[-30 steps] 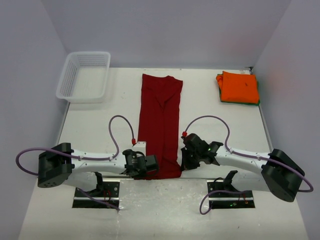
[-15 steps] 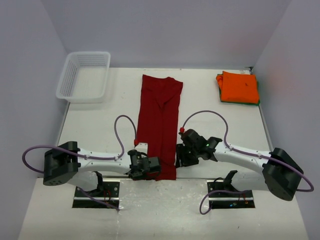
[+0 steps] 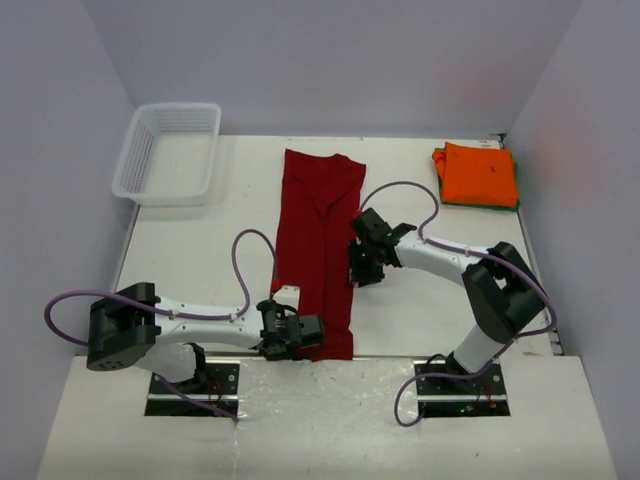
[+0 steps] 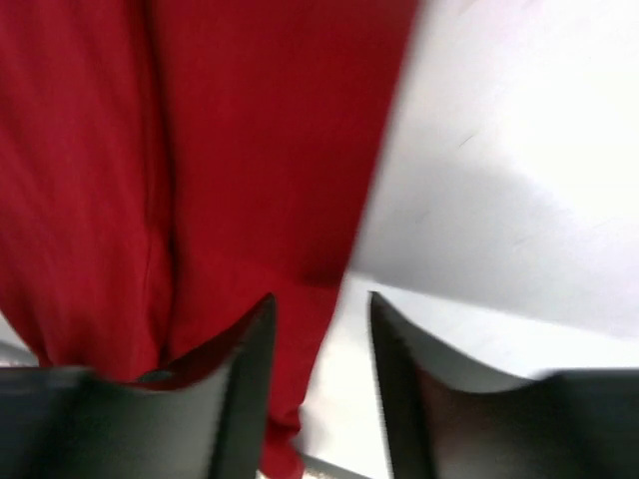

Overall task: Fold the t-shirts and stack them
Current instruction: Rotate the tshirt 90 degrees

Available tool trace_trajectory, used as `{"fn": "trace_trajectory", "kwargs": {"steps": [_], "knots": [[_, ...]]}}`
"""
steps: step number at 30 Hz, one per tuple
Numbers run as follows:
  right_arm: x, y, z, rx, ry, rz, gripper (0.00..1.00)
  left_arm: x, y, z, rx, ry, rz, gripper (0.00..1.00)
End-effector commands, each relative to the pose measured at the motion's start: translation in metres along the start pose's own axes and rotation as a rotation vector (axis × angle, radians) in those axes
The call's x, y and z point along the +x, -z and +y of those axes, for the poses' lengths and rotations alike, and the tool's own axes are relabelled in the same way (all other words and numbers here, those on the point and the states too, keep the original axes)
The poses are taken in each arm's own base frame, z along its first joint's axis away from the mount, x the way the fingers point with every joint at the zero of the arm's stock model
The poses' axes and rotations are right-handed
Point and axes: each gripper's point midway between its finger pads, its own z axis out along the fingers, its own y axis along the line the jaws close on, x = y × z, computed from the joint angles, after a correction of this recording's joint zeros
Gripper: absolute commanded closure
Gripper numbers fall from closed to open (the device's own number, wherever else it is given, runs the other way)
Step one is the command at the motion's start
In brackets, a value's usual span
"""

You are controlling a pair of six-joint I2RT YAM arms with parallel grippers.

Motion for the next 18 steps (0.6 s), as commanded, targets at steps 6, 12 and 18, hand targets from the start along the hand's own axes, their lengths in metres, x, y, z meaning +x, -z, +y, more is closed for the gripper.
{"fn": "trace_trajectory", "kwargs": {"steps": [6, 12, 18], "knots": [[-0.091, 0.027, 0.018, -0.030, 0.051, -0.099, 1.00, -0.018, 0.019, -0.014, 0.078, -0.018, -0.068, 1.00], [-0.119, 0.022, 0.045, -0.085, 0.068, -0.056, 1.00, -0.029, 0.032, -0.019, 0.079, -0.011, -0.089, 0.63], [-0.117, 0.001, 0.044, -0.083, 0.074, -0.001, 1.00, -0.033, 0.059, -0.031, 0.084, -0.013, -0.123, 0.07]]}}
